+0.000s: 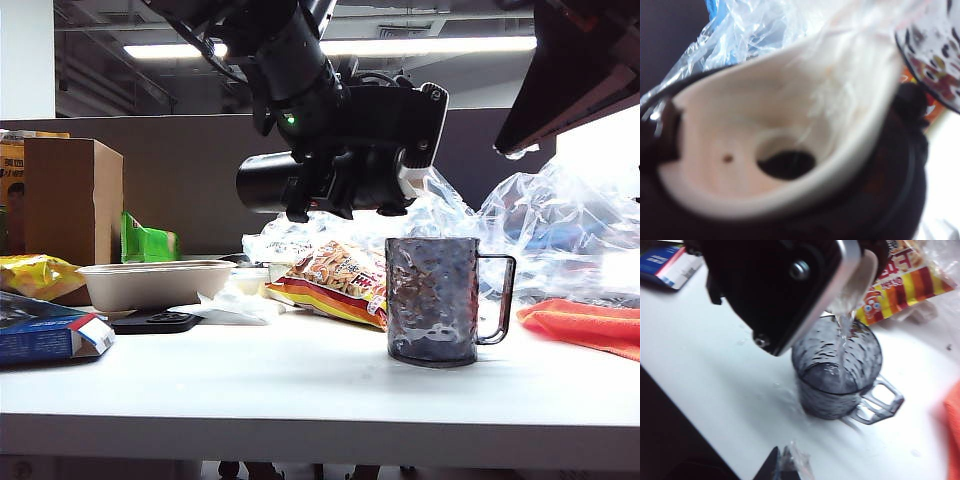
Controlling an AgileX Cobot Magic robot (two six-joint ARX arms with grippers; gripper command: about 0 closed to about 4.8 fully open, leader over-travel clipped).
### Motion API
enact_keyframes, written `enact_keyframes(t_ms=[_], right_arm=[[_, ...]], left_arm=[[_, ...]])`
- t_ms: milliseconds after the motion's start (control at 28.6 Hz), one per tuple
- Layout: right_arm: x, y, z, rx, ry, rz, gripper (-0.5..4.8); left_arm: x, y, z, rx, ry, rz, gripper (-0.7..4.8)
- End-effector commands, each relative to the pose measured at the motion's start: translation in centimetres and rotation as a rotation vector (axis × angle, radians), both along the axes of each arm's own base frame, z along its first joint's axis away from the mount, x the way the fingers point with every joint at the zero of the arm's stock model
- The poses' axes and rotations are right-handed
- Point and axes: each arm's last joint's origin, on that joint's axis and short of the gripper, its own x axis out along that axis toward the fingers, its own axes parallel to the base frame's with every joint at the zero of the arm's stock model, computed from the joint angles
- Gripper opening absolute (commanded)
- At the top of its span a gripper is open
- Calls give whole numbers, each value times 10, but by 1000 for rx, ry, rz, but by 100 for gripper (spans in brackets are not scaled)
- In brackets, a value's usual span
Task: Pick up the black thermos, pour some water into the cup, then place the black thermos back on the table.
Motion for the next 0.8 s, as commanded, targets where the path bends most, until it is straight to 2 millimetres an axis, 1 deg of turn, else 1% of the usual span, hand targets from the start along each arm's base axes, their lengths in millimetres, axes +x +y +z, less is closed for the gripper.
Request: enact_keyframes(t_ms=[35,594,804], right_arm=[[-1,0,1,14,4,25,-5],[-2,0,0,15,22,37,-5],[-2,-1,-1,-8,24,2,-5]], left_arm=[[2,-3,22,-53,-103,-11,-6],[3,-3,25,-48,-139,-12,-5],[4,-4,28,-72,-164,-15,-6]])
